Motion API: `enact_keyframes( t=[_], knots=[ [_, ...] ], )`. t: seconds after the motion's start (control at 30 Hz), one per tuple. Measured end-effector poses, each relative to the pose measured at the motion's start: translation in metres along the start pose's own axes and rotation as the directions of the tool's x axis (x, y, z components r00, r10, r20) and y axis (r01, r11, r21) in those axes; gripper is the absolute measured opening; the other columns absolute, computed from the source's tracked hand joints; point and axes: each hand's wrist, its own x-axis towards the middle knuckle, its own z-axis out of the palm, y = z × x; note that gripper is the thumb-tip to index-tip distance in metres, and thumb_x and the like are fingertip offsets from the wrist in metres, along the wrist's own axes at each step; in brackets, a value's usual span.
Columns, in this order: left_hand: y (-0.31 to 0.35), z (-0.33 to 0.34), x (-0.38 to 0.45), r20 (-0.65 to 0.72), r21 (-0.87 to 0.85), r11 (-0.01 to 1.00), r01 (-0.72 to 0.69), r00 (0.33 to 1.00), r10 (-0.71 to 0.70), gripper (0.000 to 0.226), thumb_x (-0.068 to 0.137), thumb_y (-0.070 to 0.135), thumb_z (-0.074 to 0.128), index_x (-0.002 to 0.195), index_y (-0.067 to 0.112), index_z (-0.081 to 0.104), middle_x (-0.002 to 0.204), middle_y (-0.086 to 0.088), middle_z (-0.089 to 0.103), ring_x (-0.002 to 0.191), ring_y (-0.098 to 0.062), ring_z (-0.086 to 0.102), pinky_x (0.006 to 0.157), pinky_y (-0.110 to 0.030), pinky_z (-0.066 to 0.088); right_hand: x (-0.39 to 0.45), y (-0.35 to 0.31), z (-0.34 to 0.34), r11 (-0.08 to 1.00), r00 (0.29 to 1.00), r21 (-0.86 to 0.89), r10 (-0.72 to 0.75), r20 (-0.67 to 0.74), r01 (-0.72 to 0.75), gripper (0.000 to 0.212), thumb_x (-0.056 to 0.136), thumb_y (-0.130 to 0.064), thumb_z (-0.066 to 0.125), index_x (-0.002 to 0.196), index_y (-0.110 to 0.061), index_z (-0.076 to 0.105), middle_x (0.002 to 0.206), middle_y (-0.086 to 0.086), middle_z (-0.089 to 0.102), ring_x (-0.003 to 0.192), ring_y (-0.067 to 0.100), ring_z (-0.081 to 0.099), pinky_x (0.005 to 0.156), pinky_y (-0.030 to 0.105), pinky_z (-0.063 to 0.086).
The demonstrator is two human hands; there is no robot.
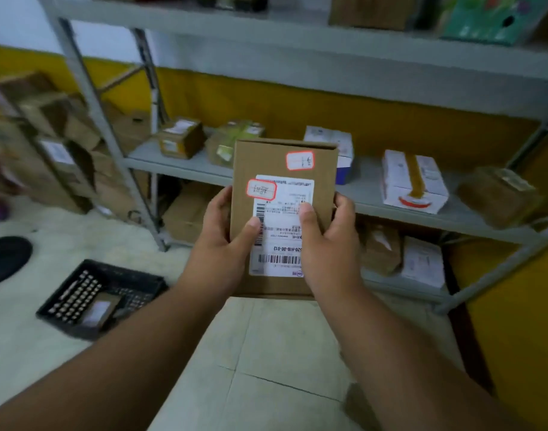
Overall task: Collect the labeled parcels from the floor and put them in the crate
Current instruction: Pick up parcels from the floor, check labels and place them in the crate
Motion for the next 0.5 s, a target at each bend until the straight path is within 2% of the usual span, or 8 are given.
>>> enact_keyframes(
  t=[0.1, 0.2, 0.3, 0.43, 0.5],
  knots=[
    [-0.001, -0.098, -0.019, -0.155, 0.120, 0.993, 0.007, 0.988, 0.012, 0.046, 0.087, 0.052, 0.057, 0.128, 0.063, 0.040, 0.108, 0.028, 0.070, 0.092, -0.001, 0.071, 0.070, -0.028, 0.059, -0.044, -0.031, 0.094, 0.998, 0.993, 0.036, -0.050, 0.110, 0.047, 0.035, 0.096, -0.047, 0.053, 0.127, -0.034, 0.043, 0.114, -0.013, 0.064, 0.097, 0.004, 0.066, 0.073, 0.024, 0.057],
    [-0.001, -0.208, -0.040, -0.271, 0.152, 0.987, 0.048, 0.963, -0.005, 0.039, 0.087, 0.055, 0.056, 0.119, 0.072, 0.040, 0.106, 0.031, 0.069, 0.091, 0.003, 0.070, 0.076, -0.031, 0.057, -0.094, -0.066, 0.189, 0.991, 0.969, 0.100, -0.105, 0.222, 0.084, 0.033, 0.096, -0.047, 0.053, 0.126, -0.038, 0.040, 0.112, -0.016, 0.061, 0.094, -0.004, 0.063, 0.064, 0.005, 0.048],
    [0.002, -0.306, -0.061, -0.371, 0.106, 0.992, 0.073, 0.928, -0.029, 0.048, 0.086, 0.054, 0.058, 0.130, 0.061, 0.041, 0.113, 0.024, 0.070, 0.101, -0.006, 0.070, 0.087, -0.042, 0.056, -0.142, -0.104, 0.272, 0.977, 0.934, 0.174, -0.174, 0.311, 0.123, 0.036, 0.095, -0.046, 0.053, 0.127, -0.040, 0.039, 0.113, -0.017, 0.059, 0.096, -0.008, 0.059, 0.067, 0.001, 0.044],
    [0.009, -0.405, -0.084, -0.456, 0.070, 0.994, 0.087, 0.889, -0.045, 0.043, 0.096, 0.041, 0.056, 0.132, 0.057, 0.042, 0.115, 0.020, 0.070, 0.100, -0.008, 0.071, 0.087, -0.045, 0.057, -0.190, -0.148, 0.353, 0.967, 0.892, 0.198, -0.230, 0.390, 0.162, 0.039, 0.098, -0.041, 0.055, 0.132, -0.030, 0.040, 0.109, -0.022, 0.054, 0.097, -0.008, 0.059, 0.075, 0.009, 0.049],
    [0.012, -0.437, -0.090, -0.470, 0.058, 0.994, 0.095, 0.881, -0.057, 0.041, 0.099, 0.035, 0.055, 0.131, 0.057, 0.042, 0.114, 0.019, 0.071, 0.099, -0.008, 0.071, 0.085, -0.045, 0.058, -0.203, -0.163, 0.380, 0.968, 0.862, 0.199, -0.228, 0.453, 0.151, 0.037, 0.098, -0.043, 0.053, 0.130, -0.034, 0.037, 0.117, -0.012, 0.060, 0.101, 0.005, 0.064, 0.077, 0.027, 0.059]
  ],
)
